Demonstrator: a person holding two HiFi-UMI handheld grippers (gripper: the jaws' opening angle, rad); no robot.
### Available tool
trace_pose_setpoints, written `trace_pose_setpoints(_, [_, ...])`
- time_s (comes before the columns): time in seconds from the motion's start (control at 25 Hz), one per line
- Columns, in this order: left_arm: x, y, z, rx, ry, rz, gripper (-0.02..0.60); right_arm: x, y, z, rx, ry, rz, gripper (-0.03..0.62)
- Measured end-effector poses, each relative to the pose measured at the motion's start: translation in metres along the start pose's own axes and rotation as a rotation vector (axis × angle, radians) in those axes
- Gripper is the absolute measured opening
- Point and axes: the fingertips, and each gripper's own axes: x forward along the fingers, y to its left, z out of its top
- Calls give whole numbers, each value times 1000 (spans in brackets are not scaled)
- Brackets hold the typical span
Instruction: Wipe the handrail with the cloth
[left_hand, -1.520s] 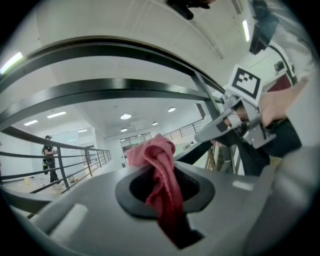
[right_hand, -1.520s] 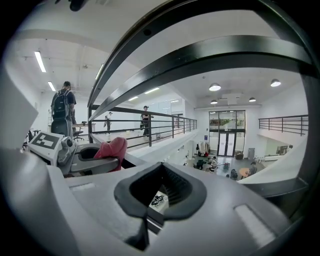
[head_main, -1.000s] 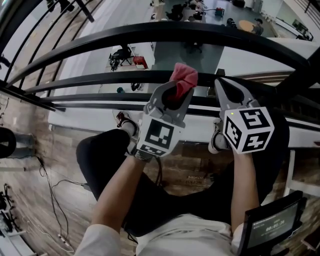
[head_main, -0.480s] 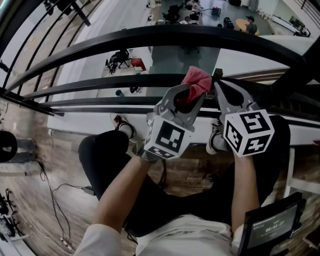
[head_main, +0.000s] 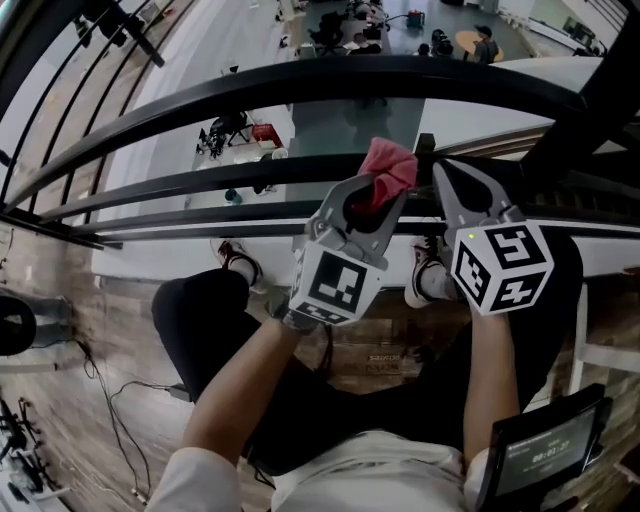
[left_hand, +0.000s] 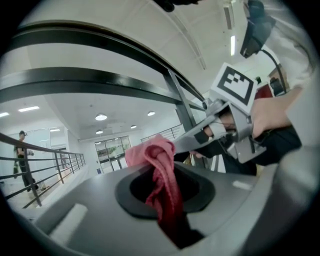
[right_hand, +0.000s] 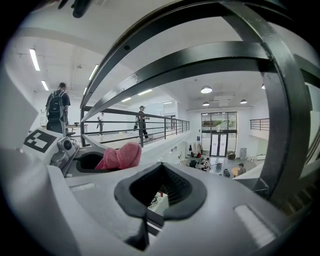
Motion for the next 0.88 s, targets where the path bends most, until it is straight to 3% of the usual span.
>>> trace_pose_setpoints(0.32, [32, -29, 17, -7, -11, -88, 69, -24, -42, -17, 0, 27, -67, 2])
trace_pose_setpoints(0.48, [44, -45, 9, -31, 0, -122, 69, -34, -58, -25, -5, 30, -93, 2])
trace_pose_setpoints(0.88, [80, -82, 15, 21, -3, -211, 67, -54, -86, -44, -25, 41, -105, 2])
